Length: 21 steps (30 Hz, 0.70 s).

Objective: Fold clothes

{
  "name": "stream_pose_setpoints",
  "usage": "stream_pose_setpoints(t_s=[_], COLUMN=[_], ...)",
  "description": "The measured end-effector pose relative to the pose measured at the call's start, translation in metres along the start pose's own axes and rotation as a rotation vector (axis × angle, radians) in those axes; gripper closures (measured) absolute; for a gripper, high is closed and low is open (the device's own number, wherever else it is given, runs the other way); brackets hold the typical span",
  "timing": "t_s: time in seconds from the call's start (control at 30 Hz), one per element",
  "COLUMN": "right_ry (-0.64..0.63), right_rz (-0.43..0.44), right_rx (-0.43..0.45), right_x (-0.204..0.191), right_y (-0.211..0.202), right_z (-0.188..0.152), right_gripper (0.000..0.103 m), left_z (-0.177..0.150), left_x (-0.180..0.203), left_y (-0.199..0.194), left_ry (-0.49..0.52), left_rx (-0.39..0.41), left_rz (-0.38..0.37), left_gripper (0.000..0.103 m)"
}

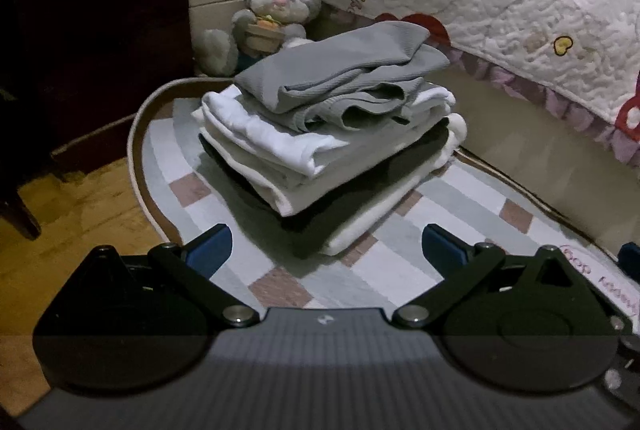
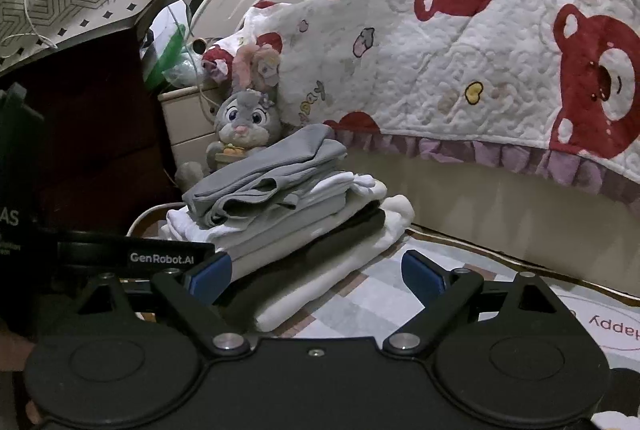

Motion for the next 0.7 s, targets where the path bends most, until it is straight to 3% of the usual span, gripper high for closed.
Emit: stream_pose_setpoints(t_s=[0.7], right_ry=[0.025], right_rz=[0.029], right_rx=[-0.029], right_x=[0.0033], right_y=[-0.0017], right_z=[-0.0032], right_gripper=[0.008], left_z=[-0.0012], left_x=[-0.0016], left_y=[0.0034], left_ry=[0.0], left_rx=[-0.007], left_rz=[0.011], left_gripper=[0.0])
Point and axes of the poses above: each gripper's, at about its wrist camera, not at the fingertips, and y roughly the way its jaws point, x to its right, z to its top, the point moved 5 cm from there along y, roughly the way its jaws point, and after that the axes turned 8 degrees about -y, right-handed, at the moved point
